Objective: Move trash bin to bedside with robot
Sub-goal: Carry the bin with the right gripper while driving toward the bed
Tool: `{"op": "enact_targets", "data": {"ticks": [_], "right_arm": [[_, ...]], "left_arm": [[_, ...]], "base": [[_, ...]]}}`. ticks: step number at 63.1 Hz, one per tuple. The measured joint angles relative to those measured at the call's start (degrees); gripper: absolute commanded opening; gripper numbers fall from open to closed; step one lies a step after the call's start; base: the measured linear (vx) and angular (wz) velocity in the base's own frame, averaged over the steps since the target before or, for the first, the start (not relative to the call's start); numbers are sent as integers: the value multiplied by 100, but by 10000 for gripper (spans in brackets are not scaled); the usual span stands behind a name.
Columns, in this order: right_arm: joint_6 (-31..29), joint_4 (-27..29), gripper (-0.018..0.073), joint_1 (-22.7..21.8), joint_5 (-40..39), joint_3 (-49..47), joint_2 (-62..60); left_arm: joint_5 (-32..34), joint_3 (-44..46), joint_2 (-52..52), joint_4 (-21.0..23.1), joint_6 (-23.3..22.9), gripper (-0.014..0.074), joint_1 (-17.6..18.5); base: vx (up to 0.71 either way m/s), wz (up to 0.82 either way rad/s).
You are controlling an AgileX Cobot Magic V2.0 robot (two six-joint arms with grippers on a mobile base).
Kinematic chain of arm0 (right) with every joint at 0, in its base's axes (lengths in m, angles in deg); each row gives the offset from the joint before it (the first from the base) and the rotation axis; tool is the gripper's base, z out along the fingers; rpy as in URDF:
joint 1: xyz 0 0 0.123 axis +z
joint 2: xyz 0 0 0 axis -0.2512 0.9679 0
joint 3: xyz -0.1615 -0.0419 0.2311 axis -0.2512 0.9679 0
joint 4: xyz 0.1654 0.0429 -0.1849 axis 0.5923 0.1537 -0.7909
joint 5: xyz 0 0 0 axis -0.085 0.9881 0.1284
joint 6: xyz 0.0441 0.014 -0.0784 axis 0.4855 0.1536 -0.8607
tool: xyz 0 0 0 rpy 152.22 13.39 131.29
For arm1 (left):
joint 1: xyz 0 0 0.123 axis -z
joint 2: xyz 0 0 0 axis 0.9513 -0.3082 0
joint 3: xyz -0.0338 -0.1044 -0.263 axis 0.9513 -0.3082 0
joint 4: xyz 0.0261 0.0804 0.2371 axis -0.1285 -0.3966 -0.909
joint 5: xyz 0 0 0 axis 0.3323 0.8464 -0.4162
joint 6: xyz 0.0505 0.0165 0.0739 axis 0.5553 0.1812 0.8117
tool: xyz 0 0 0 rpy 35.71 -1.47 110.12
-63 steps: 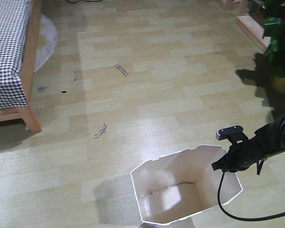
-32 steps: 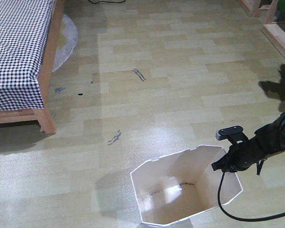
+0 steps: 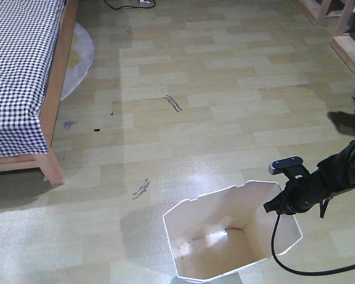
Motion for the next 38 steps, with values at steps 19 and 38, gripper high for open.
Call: {"op": "enact_targets", "data": {"ticks": [19, 38], "right_arm": [[0, 0, -6, 0, 0, 0, 0], [0, 0, -6, 0, -11, 0, 0]], "left_arm": [[0, 0, 0, 0, 0, -6, 0], [0, 0, 0, 0, 0, -6, 0]], "base": [[24, 0], [27, 4]]}}
